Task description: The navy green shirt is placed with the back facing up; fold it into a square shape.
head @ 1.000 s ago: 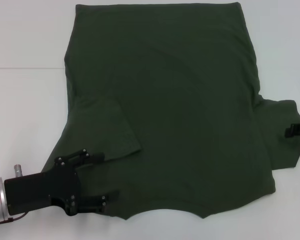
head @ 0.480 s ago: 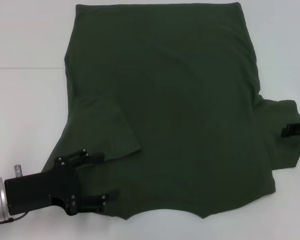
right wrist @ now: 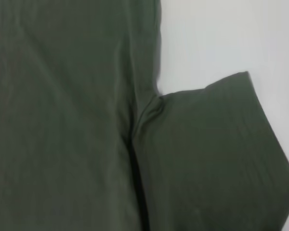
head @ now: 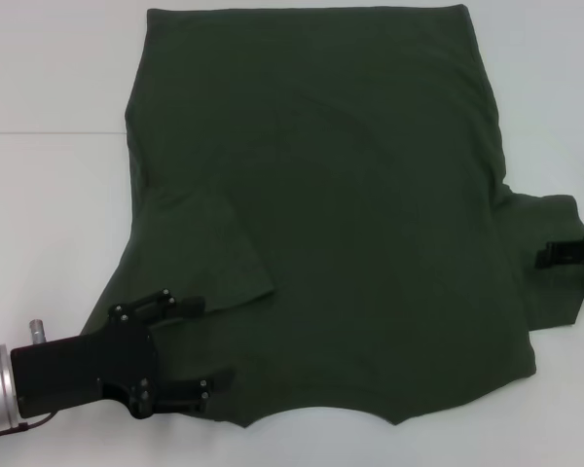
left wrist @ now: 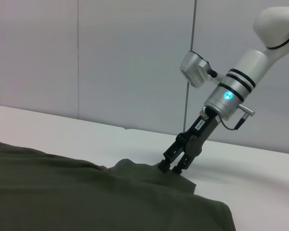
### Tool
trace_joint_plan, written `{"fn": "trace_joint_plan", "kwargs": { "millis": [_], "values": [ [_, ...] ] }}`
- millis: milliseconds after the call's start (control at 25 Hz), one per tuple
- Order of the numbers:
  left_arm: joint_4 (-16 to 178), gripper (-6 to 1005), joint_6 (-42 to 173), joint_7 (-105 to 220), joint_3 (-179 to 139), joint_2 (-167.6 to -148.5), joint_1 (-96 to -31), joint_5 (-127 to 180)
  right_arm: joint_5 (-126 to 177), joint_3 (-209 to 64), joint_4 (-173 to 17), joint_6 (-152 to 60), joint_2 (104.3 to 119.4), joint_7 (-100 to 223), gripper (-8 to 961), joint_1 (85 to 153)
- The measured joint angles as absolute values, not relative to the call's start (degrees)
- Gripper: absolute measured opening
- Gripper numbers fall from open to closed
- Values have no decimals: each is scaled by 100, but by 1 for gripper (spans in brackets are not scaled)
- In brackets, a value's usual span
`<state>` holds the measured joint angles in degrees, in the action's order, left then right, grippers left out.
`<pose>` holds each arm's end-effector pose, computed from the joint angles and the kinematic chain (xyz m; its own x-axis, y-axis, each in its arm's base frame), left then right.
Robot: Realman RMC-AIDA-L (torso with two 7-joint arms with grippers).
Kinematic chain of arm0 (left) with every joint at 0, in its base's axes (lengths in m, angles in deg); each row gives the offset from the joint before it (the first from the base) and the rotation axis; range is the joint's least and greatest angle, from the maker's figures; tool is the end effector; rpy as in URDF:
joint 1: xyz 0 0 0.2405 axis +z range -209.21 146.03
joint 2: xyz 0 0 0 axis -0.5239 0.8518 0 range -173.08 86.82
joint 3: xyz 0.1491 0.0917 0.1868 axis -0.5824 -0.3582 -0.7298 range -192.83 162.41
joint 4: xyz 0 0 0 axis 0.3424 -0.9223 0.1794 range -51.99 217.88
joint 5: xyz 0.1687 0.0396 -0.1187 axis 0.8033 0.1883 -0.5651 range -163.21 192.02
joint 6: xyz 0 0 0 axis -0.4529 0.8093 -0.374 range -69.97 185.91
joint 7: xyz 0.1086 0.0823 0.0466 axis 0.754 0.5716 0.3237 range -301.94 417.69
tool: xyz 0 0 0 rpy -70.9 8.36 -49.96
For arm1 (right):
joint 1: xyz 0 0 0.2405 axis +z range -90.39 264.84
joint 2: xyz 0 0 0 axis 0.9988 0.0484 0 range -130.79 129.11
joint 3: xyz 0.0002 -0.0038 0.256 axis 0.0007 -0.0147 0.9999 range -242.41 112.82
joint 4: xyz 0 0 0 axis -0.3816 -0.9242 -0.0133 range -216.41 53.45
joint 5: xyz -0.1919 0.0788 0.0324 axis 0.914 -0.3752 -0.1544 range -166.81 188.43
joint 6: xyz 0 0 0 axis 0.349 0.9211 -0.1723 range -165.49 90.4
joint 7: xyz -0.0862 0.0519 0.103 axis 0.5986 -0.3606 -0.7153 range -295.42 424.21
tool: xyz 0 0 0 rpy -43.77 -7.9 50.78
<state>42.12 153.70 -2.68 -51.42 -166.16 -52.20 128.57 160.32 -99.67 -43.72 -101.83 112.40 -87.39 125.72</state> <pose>-0.2877 0.2736 -0.0089 0.8303 0.1438 0.5384 0.3177 -0.9159 -0.2453 0.3349 0.3927 0.0519 0.0421 -0.8743 -0.4836 -0.9498 0.1152 -0.2909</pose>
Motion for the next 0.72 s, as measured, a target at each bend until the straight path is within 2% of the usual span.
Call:
{"fn": "trace_joint_plan", "kwargs": {
  "millis": [720],
  "values": [
    [4216, 937, 15359, -305, -5133, -16626, -5243, 12857, 16004, -10094, -4378, -10241, 11333, -8733, 925, 12823]
  ]
}}
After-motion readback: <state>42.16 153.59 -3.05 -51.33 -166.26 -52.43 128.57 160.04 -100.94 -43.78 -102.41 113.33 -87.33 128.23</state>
